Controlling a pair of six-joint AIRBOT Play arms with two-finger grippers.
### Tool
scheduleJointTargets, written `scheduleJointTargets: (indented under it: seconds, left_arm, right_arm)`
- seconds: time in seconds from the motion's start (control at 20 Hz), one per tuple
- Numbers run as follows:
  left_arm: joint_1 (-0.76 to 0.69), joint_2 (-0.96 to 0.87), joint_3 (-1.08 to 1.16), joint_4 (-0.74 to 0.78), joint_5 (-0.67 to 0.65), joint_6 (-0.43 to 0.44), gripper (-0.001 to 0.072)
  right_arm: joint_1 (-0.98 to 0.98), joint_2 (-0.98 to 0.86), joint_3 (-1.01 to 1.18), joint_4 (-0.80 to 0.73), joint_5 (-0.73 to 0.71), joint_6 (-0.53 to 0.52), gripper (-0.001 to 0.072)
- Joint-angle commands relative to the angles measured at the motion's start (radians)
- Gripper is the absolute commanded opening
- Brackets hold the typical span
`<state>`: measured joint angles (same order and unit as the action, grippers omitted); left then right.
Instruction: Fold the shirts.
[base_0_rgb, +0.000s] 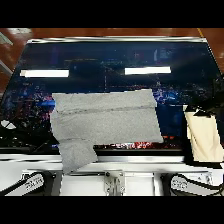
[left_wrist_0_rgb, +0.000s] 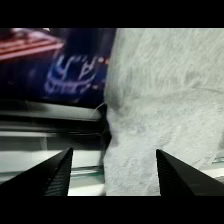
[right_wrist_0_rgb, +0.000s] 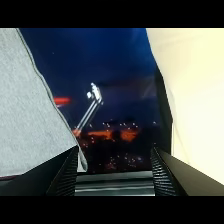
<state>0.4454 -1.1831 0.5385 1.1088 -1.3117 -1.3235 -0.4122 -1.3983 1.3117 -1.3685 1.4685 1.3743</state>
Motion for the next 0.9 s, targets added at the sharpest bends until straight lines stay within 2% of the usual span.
scheduleJointTargets:
  seconds: [0.0,0.25,0.45,0.5,0.7,0.85]
  left_arm:
    - [-0.068,-0.047,-0.021,-0.084,0.091,0.004,0.0587]
    - [-0.154,-0.109,-0.021,-0.108,0.138,0.015,0.0583]
    - [-0.177,-0.112,-0.019,-0.127,0.138,0.041,0.0109]
    - [-0.178,-0.112,-0.019,-0.134,0.118,0.066,0.0032]
    - [-0.177,-0.112,-0.019,-0.141,0.069,0.092,0.0031]
    - [-0.177,-0.104,-0.019,-0.14,0.038,0.109,0.0031]
  right_arm:
    - [-0.003,0.001,-0.001,-0.001,0.002,0.011,0.0573]
    - [-0.003,0.001,-0.001,-0.001,0.018,0.014,0.0573]
    - [-0.003,0.001,-0.058,-0.002,0.085,0.032,0.0573]
    - [-0.003,0.001,-0.113,0.001,0.092,0.031,0.0573]
    - [-0.003,0.001,-0.359,0.145,0.024,-0.032,0.0573]
    - [-0.003,0.001,-0.461,0.162,-0.06,-0.051,0.0573]
